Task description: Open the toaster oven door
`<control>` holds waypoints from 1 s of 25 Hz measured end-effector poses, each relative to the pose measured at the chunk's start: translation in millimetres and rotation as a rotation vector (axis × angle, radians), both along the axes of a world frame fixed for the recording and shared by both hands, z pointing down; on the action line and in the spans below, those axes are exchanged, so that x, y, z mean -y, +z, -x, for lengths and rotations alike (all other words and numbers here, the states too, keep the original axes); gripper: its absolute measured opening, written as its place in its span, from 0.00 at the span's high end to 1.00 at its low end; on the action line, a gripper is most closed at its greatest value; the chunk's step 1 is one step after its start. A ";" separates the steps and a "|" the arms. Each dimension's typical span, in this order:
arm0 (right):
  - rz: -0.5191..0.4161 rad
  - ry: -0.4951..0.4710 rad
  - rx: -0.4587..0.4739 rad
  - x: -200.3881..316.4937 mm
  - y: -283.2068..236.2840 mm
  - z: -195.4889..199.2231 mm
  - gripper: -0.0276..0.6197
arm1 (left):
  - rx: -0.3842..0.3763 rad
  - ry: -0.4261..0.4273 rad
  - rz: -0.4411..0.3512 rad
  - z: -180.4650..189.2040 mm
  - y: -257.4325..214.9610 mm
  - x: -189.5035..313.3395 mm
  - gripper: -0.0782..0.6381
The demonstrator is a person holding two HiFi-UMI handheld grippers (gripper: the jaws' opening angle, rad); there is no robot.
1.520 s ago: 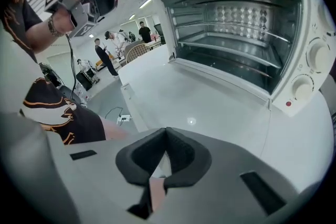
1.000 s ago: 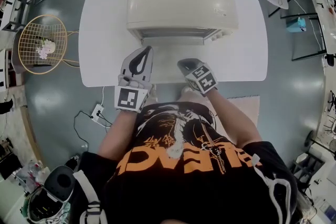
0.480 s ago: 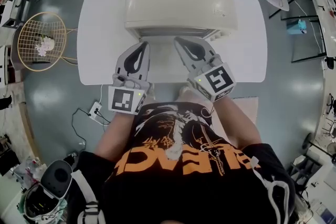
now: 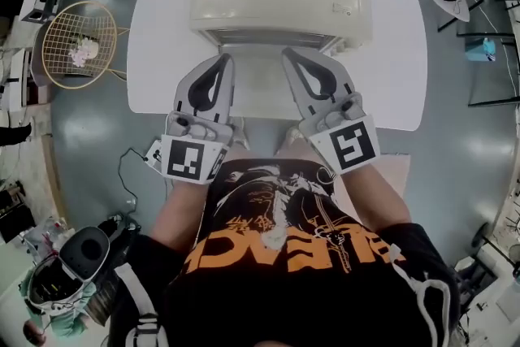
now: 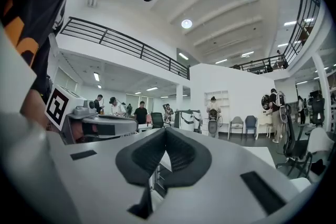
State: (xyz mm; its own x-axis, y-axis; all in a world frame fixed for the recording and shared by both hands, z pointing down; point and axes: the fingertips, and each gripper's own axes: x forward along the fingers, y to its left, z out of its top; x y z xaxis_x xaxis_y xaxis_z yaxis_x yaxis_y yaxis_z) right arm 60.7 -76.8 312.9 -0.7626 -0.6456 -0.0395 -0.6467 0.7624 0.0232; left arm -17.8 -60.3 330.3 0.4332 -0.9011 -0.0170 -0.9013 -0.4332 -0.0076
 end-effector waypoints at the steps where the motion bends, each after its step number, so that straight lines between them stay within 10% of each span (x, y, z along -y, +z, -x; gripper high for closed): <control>1: 0.000 -0.010 -0.002 0.8 0.8 -1.2 0.94 | 0.001 -0.009 -0.003 -0.8 -1.9 -0.8 0.86; 17: 0.037 0.097 -0.081 5.1 8.4 70.0 0.94 | -0.077 0.145 0.030 61.5 -17.1 5.7 0.86; 25: 0.040 0.125 -0.077 8.9 10.9 39.3 0.94 | -0.026 0.109 0.010 61.6 -14.4 17.3 0.86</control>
State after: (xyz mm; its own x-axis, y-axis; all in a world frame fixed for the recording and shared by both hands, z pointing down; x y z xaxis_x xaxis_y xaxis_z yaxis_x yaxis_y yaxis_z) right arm 21.4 -85.7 323.7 -0.6763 -0.7353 0.0436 -0.7338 0.6777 0.0470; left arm -79.4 -77.6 315.9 0.5284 -0.8487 -0.0206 -0.8485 -0.5288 0.0202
